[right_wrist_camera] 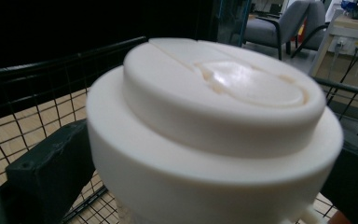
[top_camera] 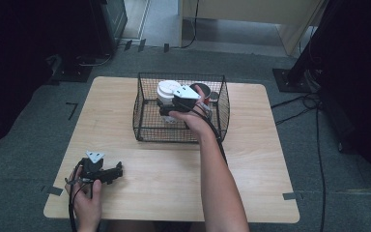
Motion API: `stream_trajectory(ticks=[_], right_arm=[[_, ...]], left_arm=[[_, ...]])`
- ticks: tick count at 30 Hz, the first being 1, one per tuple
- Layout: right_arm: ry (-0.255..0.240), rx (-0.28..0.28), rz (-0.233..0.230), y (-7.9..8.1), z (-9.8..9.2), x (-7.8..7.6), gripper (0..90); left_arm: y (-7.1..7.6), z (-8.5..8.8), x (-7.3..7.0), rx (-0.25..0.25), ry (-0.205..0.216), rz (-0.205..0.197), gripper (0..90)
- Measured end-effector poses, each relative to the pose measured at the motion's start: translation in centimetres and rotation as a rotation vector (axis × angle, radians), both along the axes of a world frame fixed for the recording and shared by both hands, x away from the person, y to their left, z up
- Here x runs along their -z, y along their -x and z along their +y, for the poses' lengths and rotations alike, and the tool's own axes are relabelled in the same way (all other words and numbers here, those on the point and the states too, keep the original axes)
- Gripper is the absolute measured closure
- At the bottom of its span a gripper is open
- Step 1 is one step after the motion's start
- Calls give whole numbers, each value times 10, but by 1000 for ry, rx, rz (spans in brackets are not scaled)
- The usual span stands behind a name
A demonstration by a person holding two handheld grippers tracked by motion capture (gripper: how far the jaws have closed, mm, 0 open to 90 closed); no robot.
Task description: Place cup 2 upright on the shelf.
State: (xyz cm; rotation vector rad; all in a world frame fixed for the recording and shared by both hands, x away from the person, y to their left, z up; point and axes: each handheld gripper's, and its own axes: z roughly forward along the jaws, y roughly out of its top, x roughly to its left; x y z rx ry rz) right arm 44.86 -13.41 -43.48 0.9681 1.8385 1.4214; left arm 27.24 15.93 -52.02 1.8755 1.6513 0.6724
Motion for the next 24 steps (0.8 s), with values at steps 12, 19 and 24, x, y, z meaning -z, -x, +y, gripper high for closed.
stream_trajectory(ticks=[12, 19, 24], right_arm=[[-48, 2, -70, 16, -13, -24, 0], [-77, 15, -106, 38, -25, -32, 0], [-79, 27, -116, 56, -37, -32, 0]], left_arm=[[0, 0, 0, 0, -1, -1, 1], [0, 0, 0, -1, 1, -2, 1], [0, 0, 0, -1, 0, -2, 1]])
